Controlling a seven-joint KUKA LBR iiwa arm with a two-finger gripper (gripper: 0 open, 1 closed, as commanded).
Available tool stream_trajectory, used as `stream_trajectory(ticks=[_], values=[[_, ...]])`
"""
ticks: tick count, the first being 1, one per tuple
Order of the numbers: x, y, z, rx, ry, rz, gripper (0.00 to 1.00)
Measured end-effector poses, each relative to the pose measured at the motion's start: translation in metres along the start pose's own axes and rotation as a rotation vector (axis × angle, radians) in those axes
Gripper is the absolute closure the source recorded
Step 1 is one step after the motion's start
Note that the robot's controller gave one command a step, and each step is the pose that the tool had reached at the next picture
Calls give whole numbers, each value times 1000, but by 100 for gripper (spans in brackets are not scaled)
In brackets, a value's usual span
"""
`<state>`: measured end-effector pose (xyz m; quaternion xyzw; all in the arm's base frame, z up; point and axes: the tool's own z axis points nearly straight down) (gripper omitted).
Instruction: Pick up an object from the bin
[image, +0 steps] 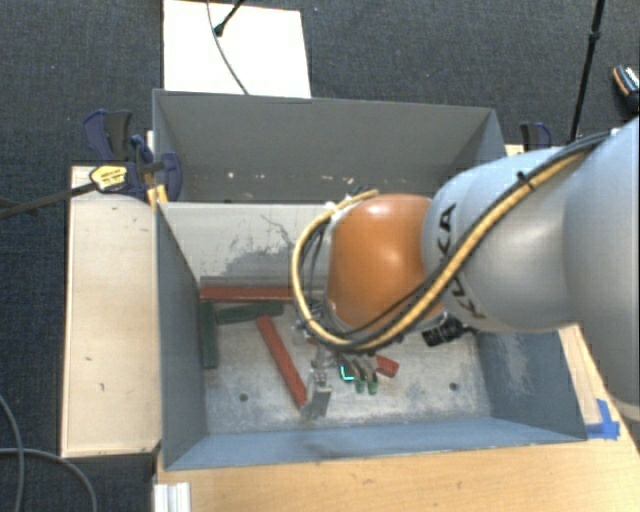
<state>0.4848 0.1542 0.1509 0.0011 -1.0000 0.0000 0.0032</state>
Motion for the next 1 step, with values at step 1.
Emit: stream_trajectory(ticks=[1], values=[[2,1,83,-1,-5,188,0]])
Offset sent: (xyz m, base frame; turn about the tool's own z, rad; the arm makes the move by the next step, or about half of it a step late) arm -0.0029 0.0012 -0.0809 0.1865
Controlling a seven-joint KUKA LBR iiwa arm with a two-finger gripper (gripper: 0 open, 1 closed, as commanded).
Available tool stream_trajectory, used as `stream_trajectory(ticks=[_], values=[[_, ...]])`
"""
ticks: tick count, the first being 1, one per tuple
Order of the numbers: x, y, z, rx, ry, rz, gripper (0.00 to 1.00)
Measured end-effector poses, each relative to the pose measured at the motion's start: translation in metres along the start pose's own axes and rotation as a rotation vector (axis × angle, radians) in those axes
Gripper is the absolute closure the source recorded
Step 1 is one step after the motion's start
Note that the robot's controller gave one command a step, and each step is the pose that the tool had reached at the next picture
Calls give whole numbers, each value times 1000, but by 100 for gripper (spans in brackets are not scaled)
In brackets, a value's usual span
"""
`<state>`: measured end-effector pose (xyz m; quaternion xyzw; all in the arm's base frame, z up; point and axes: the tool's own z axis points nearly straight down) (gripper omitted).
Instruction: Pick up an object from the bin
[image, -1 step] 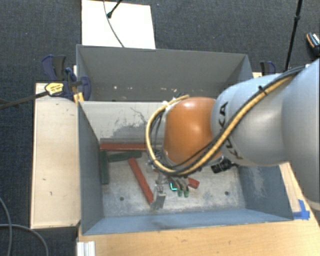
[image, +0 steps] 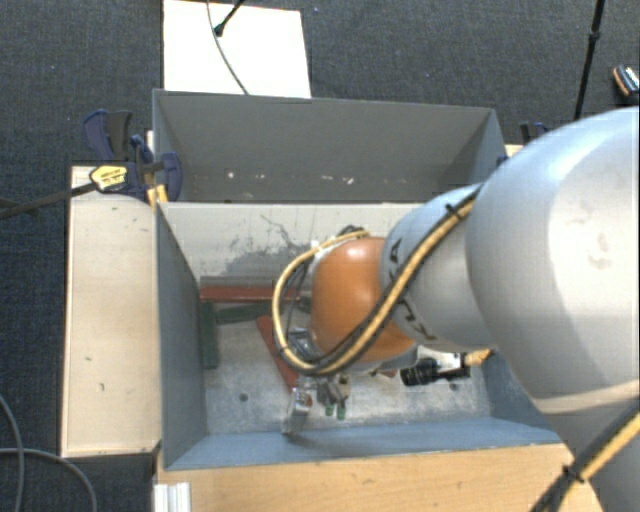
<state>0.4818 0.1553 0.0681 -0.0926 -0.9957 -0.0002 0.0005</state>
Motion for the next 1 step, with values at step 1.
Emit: stream_trajectory(ticks=[1], values=[[-17,-26,-33,-1,-6,51,0]])
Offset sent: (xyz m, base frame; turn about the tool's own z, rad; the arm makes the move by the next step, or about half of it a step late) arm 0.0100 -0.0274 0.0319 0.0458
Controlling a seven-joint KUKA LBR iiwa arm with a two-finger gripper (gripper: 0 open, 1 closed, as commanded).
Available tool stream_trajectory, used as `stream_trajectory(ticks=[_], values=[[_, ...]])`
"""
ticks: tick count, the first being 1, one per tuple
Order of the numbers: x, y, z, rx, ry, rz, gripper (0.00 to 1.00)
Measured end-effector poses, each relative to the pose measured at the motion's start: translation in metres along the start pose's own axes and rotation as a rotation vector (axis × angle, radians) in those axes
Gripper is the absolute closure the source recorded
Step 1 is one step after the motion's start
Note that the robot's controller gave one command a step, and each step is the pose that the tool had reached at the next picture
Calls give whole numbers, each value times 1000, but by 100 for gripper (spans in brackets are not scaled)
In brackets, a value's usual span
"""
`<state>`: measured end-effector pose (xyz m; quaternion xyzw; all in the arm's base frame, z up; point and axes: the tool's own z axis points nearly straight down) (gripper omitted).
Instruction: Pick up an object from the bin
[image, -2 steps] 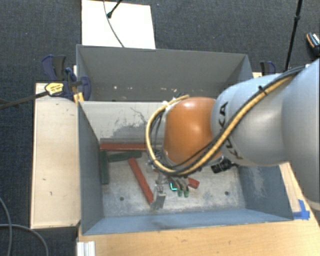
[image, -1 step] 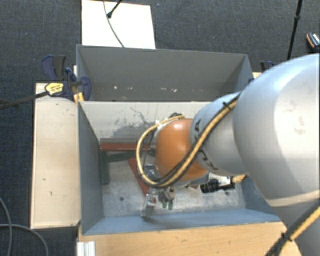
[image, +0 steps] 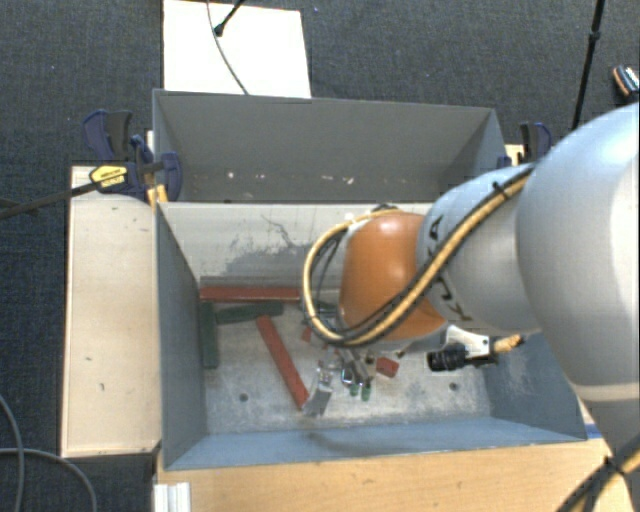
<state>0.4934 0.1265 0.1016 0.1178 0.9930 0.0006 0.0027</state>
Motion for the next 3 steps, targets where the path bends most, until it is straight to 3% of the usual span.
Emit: stream_trajectory(ticks=[1,2,3], values=[[10,23,-12,-2,1,-11,0],[9,14,33,4,8,225,0],[10,14,33,3,8,227,0]])
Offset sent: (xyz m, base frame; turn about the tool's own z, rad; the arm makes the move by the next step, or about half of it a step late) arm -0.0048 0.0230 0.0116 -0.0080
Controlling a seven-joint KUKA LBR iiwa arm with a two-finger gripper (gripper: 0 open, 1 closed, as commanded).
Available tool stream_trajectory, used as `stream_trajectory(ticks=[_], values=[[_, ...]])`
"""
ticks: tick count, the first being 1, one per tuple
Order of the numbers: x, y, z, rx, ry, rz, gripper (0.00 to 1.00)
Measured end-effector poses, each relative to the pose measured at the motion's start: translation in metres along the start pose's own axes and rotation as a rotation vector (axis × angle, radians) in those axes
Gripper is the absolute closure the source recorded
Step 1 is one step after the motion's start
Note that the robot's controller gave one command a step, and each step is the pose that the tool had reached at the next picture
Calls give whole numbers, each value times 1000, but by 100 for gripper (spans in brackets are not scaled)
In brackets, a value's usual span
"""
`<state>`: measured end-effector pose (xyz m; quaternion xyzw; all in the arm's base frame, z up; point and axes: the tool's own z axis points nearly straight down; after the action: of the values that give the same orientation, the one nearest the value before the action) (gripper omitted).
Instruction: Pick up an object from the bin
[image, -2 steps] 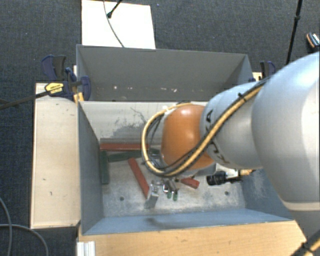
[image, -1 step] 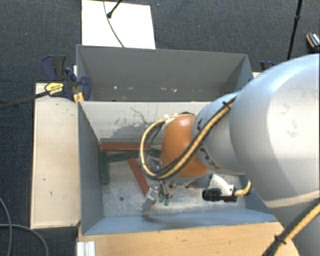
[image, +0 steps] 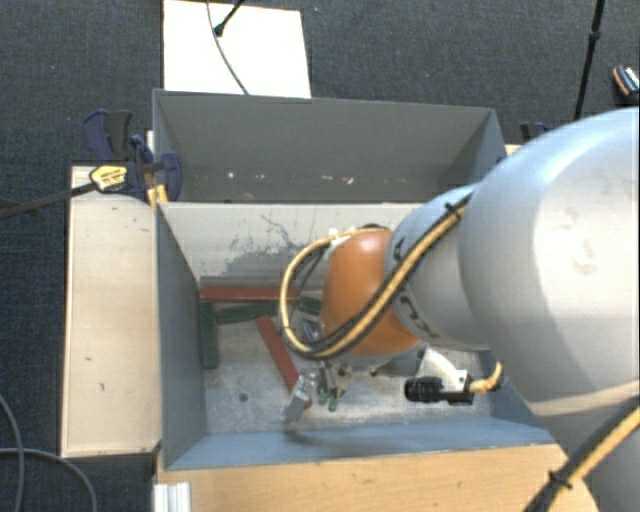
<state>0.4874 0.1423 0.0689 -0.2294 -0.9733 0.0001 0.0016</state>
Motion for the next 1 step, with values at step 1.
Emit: stream_trajectory(ticks=[1], values=[[0,0,0,-1,0,4,100]])
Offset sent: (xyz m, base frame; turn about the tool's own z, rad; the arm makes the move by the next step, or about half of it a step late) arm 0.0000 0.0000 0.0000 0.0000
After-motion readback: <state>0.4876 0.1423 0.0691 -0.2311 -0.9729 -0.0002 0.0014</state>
